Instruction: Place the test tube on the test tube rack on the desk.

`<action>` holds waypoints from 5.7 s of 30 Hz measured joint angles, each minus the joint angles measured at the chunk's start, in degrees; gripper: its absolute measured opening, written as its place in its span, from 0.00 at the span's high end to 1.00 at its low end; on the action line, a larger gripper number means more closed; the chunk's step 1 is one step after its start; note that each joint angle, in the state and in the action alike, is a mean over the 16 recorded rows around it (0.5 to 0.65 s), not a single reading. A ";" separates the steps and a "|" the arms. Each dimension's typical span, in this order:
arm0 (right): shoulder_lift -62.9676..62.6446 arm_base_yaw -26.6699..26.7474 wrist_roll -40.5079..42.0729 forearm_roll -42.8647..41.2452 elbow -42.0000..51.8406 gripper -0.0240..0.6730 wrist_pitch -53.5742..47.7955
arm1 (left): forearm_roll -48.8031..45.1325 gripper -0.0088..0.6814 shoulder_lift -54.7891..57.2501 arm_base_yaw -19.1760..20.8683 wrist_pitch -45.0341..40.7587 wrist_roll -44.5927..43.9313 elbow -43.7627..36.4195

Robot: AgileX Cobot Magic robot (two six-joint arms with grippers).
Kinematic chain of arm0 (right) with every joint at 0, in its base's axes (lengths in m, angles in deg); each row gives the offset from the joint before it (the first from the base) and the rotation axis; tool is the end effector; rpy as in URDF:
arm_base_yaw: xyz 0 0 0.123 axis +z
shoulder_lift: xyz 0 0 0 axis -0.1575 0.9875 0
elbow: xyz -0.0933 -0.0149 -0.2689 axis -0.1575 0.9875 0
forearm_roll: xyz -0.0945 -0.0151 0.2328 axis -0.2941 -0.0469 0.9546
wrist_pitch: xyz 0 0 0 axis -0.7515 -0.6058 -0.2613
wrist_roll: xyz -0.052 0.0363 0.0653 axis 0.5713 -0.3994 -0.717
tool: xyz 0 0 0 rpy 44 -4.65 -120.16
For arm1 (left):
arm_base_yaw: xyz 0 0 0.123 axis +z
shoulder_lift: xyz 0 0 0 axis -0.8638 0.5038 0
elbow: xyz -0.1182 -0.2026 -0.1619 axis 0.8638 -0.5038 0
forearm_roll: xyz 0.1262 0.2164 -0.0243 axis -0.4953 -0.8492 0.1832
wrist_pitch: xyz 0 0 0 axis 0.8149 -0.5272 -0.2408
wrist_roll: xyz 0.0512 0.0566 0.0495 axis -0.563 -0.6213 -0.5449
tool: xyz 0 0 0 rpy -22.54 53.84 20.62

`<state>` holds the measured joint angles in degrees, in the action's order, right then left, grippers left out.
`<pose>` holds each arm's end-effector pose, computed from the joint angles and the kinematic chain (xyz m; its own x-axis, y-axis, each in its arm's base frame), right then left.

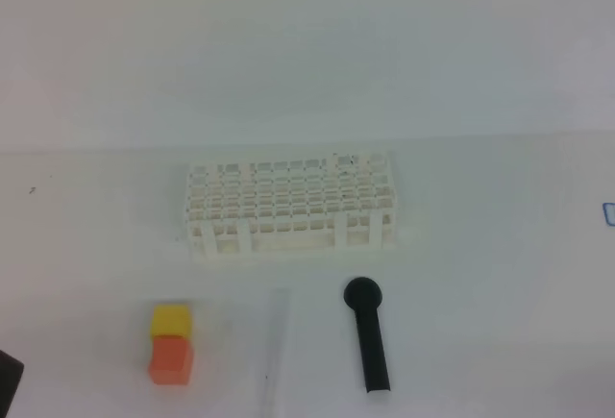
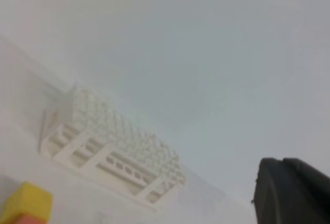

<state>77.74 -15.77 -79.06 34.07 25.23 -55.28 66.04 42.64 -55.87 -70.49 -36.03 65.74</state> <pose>0.0499 -0.0215 0.1757 -0.2955 -0.1001 -0.9501 0.2400 0.9548 -0.1753 0.0451 -0.0278 0.2329 -0.2408 -0.6868 -0.6858 0.1444 0.6734 -0.7251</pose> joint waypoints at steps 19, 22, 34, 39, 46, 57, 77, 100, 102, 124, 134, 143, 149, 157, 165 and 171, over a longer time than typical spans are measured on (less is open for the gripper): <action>0.08 0.00 -28.58 -3.62 -2.52 0.97 33.14 | 1.59 0.99 15.65 -0.59 -11.66 -26.66 20.45; 0.78 0.01 -35.07 -5.66 -5.66 0.97 31.20 | -3.48 0.99 19.87 -1.03 -12.57 -24.98 24.27; 13.58 4.86 -29.51 -8.47 -25.94 0.97 5.75 | -22.37 0.99 31.57 -3.78 -14.81 -9.32 31.59; 22.61 8.92 -10.35 0.43 -33.56 0.97 -7.87 | -23.62 0.99 33.09 -4.33 -16.09 -8.33 31.89; 31.51 13.77 16.47 17.29 -40.14 0.97 -23.92 | -27.12 0.99 36.44 -4.41 -23.92 -9.47 34.32; 34.34 17.76 34.25 35.37 -42.24 0.97 -27.42 | -29.70 0.99 47.76 -4.54 -40.70 -7.84 39.48; 34.34 18.38 51.35 56.12 -42.24 0.97 -30.53 | -37.44 0.99 66.69 -30.42 -39.73 15.12 48.17; 34.34 21.98 51.70 55.91 -42.24 0.97 -33.10 | -50.90 0.99 90.82 -39.78 -37.03 29.60 57.97; 34.34 22.54 51.70 55.70 -42.24 0.97 -33.10 | -51.68 0.99 92.41 -40.52 -36.57 29.22 58.69; 35.91 24.41 51.70 54.74 -42.24 0.97 -33.10 | -50.99 0.66 100.31 -43.06 -29.71 26.57 62.15; 36.70 24.43 51.70 54.69 -42.24 0.97 -33.10 | -50.52 0.43 103.15 -43.10 -29.33 26.46 62.37; 36.71 24.43 51.70 54.67 -42.24 0.97 -33.17 | -50.09 0.41 107.08 -43.12 -28.69 26.45 62.40; 36.71 24.43 51.70 54.67 -42.24 0.97 -33.22 | -49.90 0.41 109.66 -43.12 -28.07 26.57 62.43; 36.71 24.43 51.70 54.67 -42.24 0.97 -33.23 | -49.73 0.41 111.87 -43.13 -27.78 26.74 62.66; 36.71 24.43 51.70 54.67 -42.24 0.97 -33.28 | -49.63 0.41 112.54 -43.14 -27.60 27.02 62.93; 36.71 24.43 51.70 54.67 -42.24 0.97 -33.32 | -49.55 0.43 112.57 -43.14 -27.49 27.19 62.95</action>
<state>114.45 8.66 -27.36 88.75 -17.01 -88.61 16.49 155.21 -99.02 -97.98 -8.84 128.69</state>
